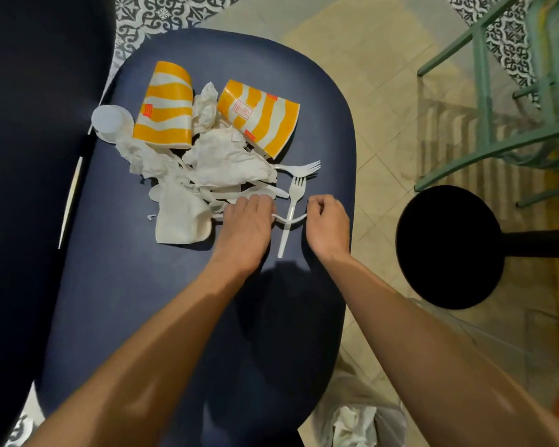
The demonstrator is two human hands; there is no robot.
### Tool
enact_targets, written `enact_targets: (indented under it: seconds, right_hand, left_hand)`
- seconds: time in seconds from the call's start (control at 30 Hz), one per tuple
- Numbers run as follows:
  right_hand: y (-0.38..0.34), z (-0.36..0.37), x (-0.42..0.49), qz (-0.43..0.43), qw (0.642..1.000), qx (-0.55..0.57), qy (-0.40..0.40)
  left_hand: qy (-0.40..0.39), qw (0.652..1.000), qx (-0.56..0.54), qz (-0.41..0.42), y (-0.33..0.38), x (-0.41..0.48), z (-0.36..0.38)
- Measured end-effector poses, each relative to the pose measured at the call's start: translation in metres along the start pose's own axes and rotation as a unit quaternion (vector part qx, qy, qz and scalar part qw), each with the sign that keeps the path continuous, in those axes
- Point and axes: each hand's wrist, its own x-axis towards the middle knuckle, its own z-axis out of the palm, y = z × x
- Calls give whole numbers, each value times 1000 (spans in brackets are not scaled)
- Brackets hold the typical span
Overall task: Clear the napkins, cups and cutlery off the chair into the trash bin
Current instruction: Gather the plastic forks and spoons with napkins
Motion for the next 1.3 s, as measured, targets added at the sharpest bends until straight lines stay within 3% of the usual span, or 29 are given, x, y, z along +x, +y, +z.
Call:
enact_targets:
  seconds: [0.17,0.37,0.53,0.77,1.03,1.2,1.3]
  right_hand:
    - [-11,5,10,11,1000,27,4]
    - [-14,17,1,-47,996,-75,-26]
    - [-19,20,-2,-35,992,-116,-35]
    - [-15,17,-5,-13,991,-127,-27]
    - [-16,8,-30,-44,998,-4,-36]
    - [-50,17,-42,-87,993,44,-62]
    - [-75,31,-53,-125,985,27,-114]
  left_hand:
    - [30,998,-63,7,-9,-2,-14]
    - [24,999,9,-38,-20,6,-17]
    - [12,996,-9,-83,-19,13,-13]
    - [2,998,15,-65,-10,14,-8]
    - [32,974,-192,-113,4,5,-38]
    - [129,935,-291,-156,-6,-6,-58]
    - [166,911,-302,-226,-28,-20,-68]
